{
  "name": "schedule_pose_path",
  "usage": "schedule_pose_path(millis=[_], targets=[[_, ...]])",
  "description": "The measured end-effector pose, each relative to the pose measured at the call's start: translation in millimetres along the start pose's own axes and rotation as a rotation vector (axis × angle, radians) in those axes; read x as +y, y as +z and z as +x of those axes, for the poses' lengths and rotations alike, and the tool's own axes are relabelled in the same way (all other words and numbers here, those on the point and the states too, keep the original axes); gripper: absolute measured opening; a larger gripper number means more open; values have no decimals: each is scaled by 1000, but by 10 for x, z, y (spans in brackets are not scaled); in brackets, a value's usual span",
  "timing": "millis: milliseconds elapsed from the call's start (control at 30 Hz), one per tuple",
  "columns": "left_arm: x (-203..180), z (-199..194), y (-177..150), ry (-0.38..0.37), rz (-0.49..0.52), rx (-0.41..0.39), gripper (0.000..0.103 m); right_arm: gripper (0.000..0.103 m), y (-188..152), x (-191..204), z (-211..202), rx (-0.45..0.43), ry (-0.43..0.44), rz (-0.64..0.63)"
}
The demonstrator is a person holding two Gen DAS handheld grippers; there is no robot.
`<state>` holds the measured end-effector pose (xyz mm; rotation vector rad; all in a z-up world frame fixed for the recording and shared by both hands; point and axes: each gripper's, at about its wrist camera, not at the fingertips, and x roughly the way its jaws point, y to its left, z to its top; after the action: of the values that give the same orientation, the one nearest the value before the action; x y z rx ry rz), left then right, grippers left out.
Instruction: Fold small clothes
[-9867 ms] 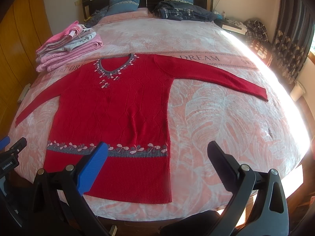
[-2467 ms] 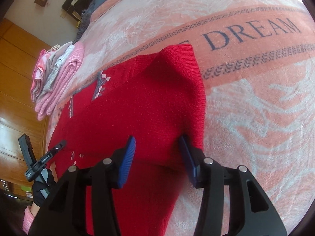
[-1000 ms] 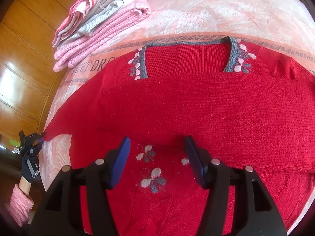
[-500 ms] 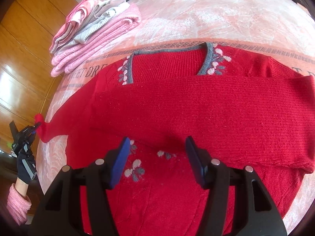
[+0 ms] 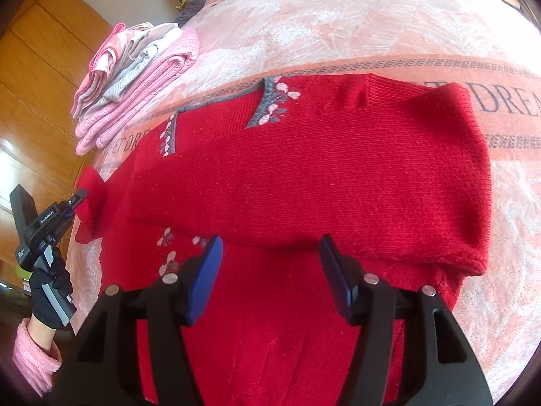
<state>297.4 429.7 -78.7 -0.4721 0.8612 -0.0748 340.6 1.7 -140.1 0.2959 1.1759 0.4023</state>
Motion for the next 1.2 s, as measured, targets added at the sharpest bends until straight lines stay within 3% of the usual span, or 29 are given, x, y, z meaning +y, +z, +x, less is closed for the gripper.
schedule_pose_path(millis=[233, 300, 433, 467, 533, 667, 767, 933, 1033, 1100, 1200], targets=[[-882, 392, -289, -67, 128, 60, 11, 59, -63, -237, -105, -5, -8, 17], [-1031, 546, -364, -95, 157, 114, 13, 59, -82, -296, -127, -2, -14, 17], [-1289, 768, -621, -208, 265, 289, 33, 59, -112, -418, -147, 3, -20, 36], [-1380, 770, -690, -230, 337, 319, 45, 59, -111, -437, -150, 3, -20, 40], [-1495, 704, -788, -266, 448, 337, 46, 59, -103, -454, -156, 2, -20, 46], [-1320, 505, -692, -331, 382, 323, 46, 61, -68, -386, -173, -8, -24, 46], [-954, 369, -440, -257, 274, 257, 48, 61, -3, -241, -140, 1, 23, 47], [-192, 158, -119, 113, 169, 145, 48, 61, 114, 226, 23, 47, 82, -13], [180, 212, -106, 246, 121, 193, 48, 60, 177, 527, 178, 87, 115, -48], [359, 327, -150, 221, 102, 262, 48, 59, 225, 702, 267, 88, 112, -70], [398, 228, -115, 170, 96, 236, 48, 58, 296, 838, 410, 110, 130, -55]])
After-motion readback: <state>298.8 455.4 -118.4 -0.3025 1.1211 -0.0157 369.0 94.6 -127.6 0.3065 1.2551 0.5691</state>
